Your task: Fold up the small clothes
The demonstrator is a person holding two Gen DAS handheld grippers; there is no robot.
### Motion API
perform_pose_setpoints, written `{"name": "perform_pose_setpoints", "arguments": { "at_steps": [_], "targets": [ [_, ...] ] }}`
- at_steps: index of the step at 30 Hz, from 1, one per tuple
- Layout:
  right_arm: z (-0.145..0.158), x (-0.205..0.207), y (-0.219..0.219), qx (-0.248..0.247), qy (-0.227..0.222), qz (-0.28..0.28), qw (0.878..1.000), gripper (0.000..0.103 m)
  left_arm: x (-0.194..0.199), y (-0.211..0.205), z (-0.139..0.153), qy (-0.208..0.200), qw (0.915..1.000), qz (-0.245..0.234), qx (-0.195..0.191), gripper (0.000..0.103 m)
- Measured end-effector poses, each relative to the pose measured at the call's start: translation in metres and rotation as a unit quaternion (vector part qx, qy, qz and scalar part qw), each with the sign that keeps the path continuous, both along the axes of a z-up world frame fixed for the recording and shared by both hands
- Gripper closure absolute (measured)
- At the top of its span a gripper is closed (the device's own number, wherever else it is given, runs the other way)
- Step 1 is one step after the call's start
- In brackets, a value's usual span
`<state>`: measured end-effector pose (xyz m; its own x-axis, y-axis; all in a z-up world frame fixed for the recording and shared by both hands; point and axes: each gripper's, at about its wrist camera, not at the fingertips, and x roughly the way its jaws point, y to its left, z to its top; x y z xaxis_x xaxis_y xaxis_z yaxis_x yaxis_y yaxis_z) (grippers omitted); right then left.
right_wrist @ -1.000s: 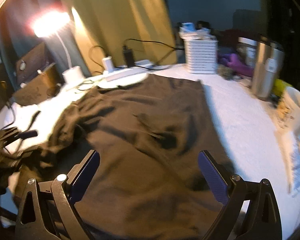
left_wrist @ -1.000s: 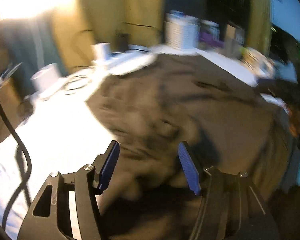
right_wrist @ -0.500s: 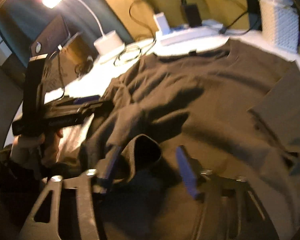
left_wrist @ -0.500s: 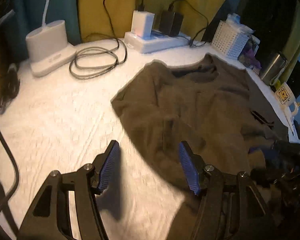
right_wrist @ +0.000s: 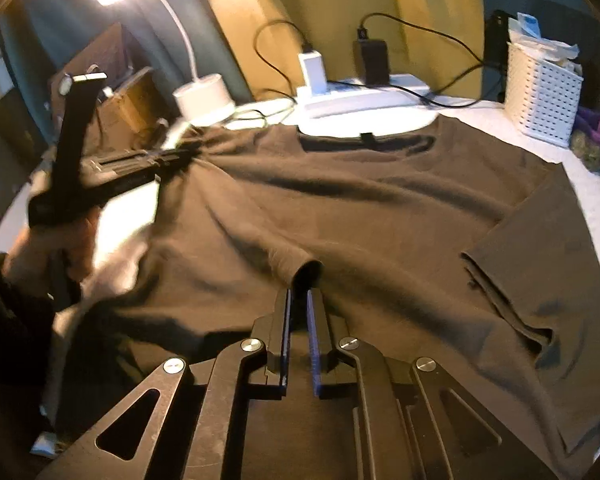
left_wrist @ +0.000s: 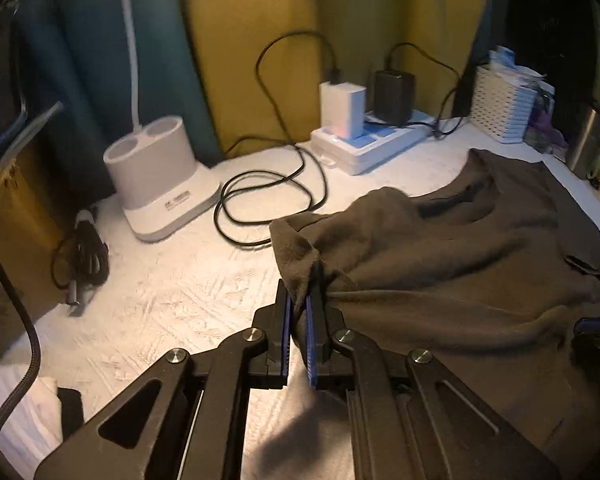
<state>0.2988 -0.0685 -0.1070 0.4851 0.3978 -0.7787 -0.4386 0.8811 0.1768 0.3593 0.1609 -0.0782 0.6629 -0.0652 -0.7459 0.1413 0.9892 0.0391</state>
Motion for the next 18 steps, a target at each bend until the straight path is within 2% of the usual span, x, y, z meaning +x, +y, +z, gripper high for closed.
{"name": "perform_pose_setpoints", "arguments": {
  "at_steps": [3, 6, 7, 8, 10, 13, 16, 18],
  "targets": [
    [-0.02, 0.005, -0.007, -0.013, 0.023, -0.014, 1.0, 0.095, 0.003, 0.0, -0.01, 0.017, 0.9998, 0.004, 0.004, 0.097],
    [-0.019, 0.002, -0.01, -0.019, 0.013, -0.014, 1.0, 0.095, -0.004, 0.004, -0.006, 0.026, 0.9994, 0.021, -0.005, 0.091],
    [-0.018, 0.002, -0.01, -0.025, 0.01, -0.016, 1.0, 0.094, -0.009, 0.006, -0.001, 0.025, 0.9992, 0.032, -0.006, 0.079],
    [-0.017, 0.002, -0.009, -0.029, 0.008, -0.017, 0.999, 0.094, -0.018, 0.007, 0.004, 0.022, 0.999, 0.037, -0.011, 0.058],
    [-0.014, 0.001, -0.01, -0.032, 0.002, -0.022, 0.999, 0.094, -0.038, 0.006, 0.015, 0.01, 0.999, 0.033, -0.029, 0.035],
    [-0.012, -0.002, -0.014, -0.048, -0.003, -0.032, 0.998, 0.094, -0.071, -0.003, 0.022, 0.014, 0.9989, 0.012, -0.043, 0.035],
    [-0.015, -0.005, -0.017, -0.064, -0.004, -0.04, 0.997, 0.094, -0.091, -0.018, 0.014, 0.033, 0.998, -0.007, -0.053, 0.035],
    [-0.017, -0.008, -0.018, -0.075, -0.006, -0.044, 0.996, 0.093, -0.102, -0.03, 0.002, 0.045, 0.9982, -0.014, -0.038, 0.035]
  ]
}}
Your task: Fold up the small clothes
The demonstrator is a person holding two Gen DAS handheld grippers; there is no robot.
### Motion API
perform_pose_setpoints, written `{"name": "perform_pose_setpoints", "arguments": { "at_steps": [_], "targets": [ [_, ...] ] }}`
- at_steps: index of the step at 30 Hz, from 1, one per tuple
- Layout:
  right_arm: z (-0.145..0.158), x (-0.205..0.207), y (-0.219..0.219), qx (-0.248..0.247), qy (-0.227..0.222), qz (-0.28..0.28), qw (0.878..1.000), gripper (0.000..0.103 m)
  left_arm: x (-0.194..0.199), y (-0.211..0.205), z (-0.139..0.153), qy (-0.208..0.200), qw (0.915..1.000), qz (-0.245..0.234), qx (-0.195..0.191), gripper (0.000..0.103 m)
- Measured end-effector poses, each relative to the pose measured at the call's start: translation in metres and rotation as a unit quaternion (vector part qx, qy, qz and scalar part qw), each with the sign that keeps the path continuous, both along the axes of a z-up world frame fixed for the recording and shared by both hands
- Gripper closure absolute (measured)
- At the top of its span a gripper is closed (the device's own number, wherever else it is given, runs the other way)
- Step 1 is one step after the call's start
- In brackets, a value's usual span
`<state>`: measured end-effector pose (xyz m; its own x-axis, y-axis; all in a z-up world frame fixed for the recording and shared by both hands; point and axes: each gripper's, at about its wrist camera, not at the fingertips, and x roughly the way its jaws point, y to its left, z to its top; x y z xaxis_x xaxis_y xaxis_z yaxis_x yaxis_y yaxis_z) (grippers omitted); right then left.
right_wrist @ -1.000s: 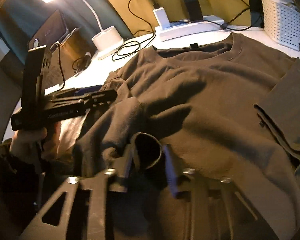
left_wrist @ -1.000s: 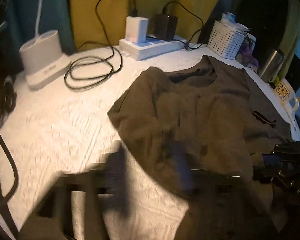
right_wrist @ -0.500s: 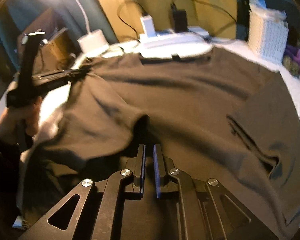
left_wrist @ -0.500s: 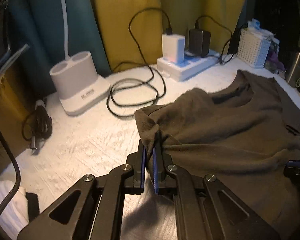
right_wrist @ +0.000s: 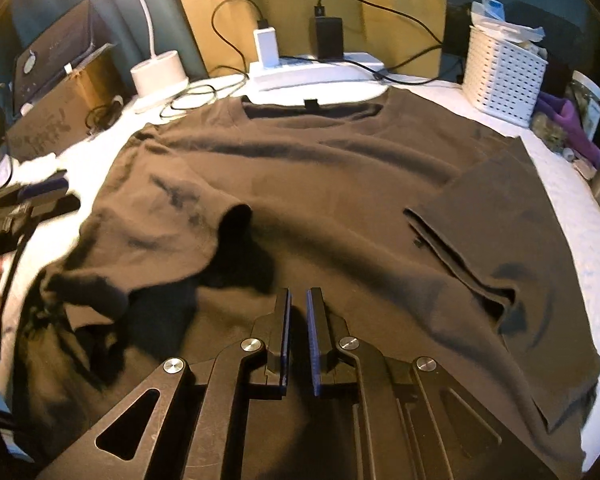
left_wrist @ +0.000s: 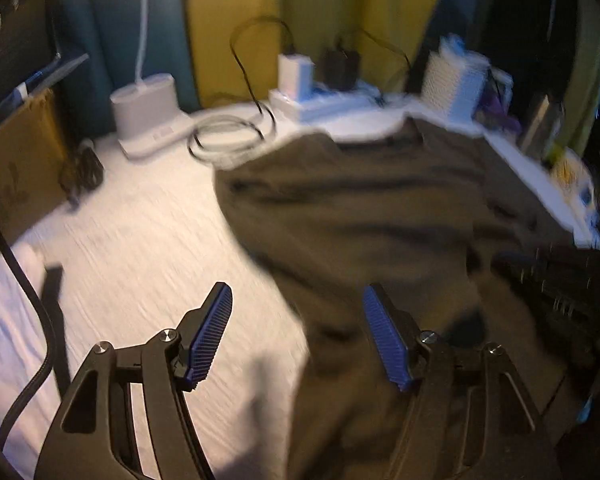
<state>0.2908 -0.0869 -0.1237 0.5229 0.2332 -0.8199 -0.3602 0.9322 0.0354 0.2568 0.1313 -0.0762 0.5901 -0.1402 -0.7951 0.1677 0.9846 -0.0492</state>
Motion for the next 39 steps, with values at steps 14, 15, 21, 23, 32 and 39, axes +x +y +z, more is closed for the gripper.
{"name": "perform_pose_setpoints", "arguments": {
  "at_steps": [14, 15, 21, 23, 32, 39],
  "targets": [
    [0.021, -0.056, -0.057, -0.015, -0.061, -0.027, 0.998, 0.002, -0.062, 0.003, 0.011, -0.047, 0.9959, 0.058, 0.052, 0.032],
    [0.026, -0.064, -0.065, -0.013, -0.072, -0.03, 0.997, 0.002, -0.069, 0.0, 0.015, -0.052, 0.9963, 0.051, 0.046, 0.032],
    [0.044, -0.104, -0.106, -0.024, -0.117, -0.047, 0.992, 0.002, -0.117, -0.022, 0.024, -0.071, 0.997, 0.015, 0.027, 0.031],
    [0.049, -0.118, -0.123, -0.029, -0.129, -0.055, 0.99, 0.002, -0.137, -0.028, 0.024, -0.076, 0.9967, 0.01, 0.027, 0.029],
    [0.046, -0.171, -0.165, -0.047, -0.147, -0.087, 0.984, 0.002, -0.203, -0.034, 0.005, -0.067, 0.9975, -0.002, 0.023, 0.028],
    [0.032, -0.205, -0.197, -0.066, -0.149, -0.116, 0.98, 0.002, -0.239, -0.023, -0.008, -0.059, 0.9981, 0.008, 0.018, 0.028]
  ]
}}
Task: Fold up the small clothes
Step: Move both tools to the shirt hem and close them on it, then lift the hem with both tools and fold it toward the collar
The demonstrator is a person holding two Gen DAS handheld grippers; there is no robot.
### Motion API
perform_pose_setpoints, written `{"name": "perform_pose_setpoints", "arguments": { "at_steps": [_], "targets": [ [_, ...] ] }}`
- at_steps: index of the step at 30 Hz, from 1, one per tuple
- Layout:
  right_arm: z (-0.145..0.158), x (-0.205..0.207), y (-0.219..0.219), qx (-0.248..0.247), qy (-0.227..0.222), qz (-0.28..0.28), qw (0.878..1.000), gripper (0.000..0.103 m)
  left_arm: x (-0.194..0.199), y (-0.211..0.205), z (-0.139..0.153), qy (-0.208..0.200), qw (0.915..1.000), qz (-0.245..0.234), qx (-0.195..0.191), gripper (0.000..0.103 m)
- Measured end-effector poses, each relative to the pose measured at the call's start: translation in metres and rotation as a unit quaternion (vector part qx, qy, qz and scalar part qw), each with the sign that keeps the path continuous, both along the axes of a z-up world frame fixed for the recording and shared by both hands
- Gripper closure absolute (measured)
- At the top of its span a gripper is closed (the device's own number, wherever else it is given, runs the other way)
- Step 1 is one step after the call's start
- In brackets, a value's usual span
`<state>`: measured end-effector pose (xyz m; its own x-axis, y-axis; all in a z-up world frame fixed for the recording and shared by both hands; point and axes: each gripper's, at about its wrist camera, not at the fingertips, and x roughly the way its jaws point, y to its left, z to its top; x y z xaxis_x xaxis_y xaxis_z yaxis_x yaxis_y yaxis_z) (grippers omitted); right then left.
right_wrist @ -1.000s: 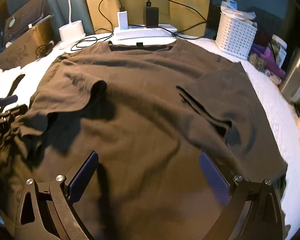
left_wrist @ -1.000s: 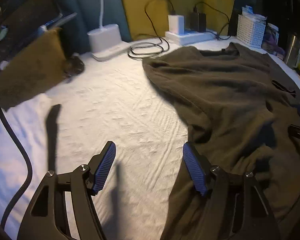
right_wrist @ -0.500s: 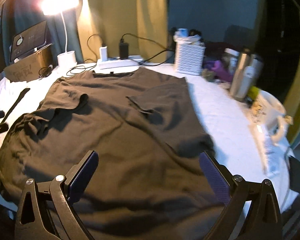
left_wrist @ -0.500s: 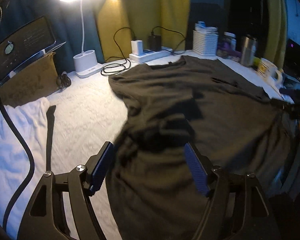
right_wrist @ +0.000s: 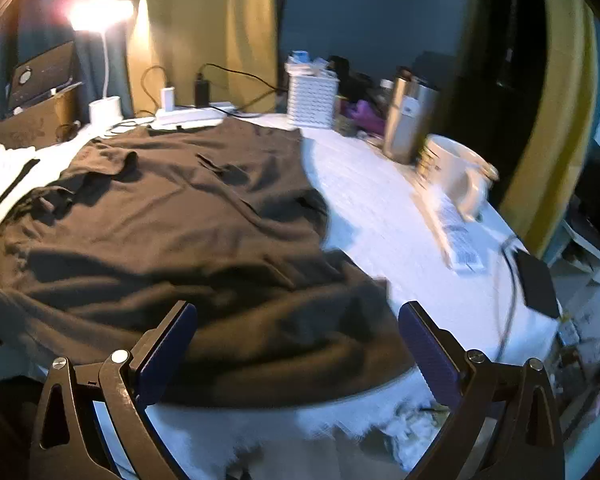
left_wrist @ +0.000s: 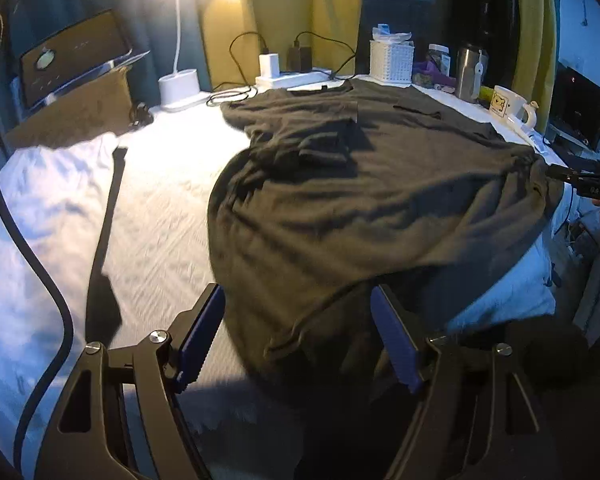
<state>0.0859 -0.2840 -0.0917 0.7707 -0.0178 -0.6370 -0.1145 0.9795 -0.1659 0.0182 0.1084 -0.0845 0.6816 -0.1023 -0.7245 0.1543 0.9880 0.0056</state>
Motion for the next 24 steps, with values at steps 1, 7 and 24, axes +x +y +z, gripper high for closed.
{"name": "perform_pose_setpoints", "arguments": {
  "at_steps": [1, 7, 24],
  "targets": [
    [-0.002, -0.004, -0.007, -0.003, 0.0, -0.006, 1.0, 0.002, -0.003, 0.001, -0.002, 0.002, 1.0, 0.0, -0.003, 0.028],
    [-0.016, -0.011, -0.04, -0.036, 0.004, -0.036, 0.999, 0.002, -0.013, -0.004, -0.021, 0.02, 0.9998, -0.006, 0.0, 0.028],
    [-0.031, 0.043, -0.024, -0.043, 0.032, 0.049, 0.997, 0.072, -0.024, -0.022, -0.021, -0.046, 0.9971, -0.01, 0.061, 0.079]
  ]
}}
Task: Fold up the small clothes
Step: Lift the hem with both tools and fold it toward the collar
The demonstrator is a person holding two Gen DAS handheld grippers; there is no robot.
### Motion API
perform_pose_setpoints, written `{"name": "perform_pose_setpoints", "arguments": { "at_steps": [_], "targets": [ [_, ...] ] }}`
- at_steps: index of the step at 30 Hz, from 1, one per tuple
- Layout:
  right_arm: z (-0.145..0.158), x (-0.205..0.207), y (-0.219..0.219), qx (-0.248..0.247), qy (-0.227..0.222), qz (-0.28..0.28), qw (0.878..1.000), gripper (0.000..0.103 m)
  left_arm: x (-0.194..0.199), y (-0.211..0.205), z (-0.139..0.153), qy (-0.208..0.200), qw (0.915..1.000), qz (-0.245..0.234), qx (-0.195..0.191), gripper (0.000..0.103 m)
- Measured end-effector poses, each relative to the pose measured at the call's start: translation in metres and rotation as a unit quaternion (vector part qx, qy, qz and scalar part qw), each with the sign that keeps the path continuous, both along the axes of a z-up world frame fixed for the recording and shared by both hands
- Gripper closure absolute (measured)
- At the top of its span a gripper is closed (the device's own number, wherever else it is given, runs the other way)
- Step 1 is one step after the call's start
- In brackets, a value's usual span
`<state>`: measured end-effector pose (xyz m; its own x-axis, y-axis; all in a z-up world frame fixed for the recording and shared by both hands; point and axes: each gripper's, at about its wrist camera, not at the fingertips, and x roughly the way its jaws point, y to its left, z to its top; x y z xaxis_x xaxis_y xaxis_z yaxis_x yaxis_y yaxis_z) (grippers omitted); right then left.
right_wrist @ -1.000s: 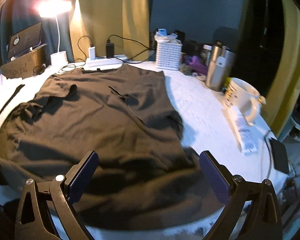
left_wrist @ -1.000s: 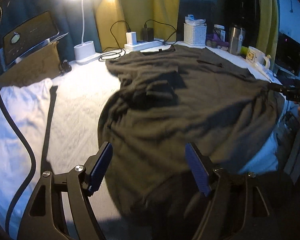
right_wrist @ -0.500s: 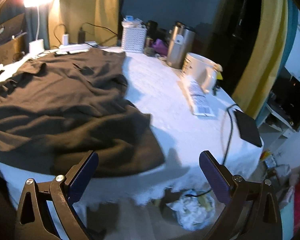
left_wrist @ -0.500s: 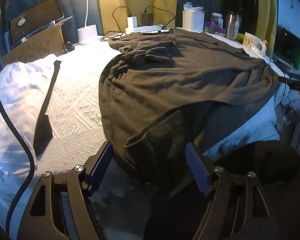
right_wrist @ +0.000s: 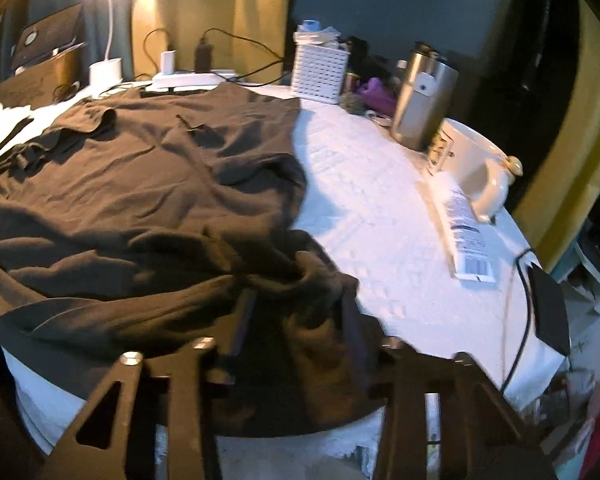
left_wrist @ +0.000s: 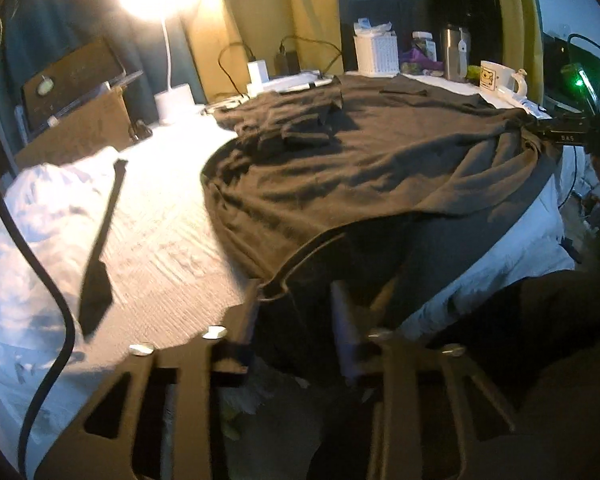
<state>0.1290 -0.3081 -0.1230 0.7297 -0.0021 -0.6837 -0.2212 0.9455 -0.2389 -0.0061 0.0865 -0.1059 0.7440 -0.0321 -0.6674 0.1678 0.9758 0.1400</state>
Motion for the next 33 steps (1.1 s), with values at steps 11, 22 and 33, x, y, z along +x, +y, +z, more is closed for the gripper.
{"name": "perform_pose_setpoints", "arguments": {
  "at_steps": [11, 22, 33],
  "targets": [
    [0.031, -0.032, -0.012, 0.009, -0.038, -0.026, 0.999, 0.094, -0.005, 0.004, 0.024, -0.047, 0.9986, 0.017, -0.015, 0.095],
    [0.052, -0.052, -0.018, 0.034, -0.073, -0.034, 0.996, 0.095, 0.001, -0.001, 0.021, -0.035, 0.9992, 0.02, -0.003, 0.091],
    [0.052, -0.039, -0.025, 0.052, -0.078, -0.04, 0.995, 0.095, -0.004, -0.017, 0.022, -0.047, 0.9983, -0.034, -0.01, 0.035]
  ]
}}
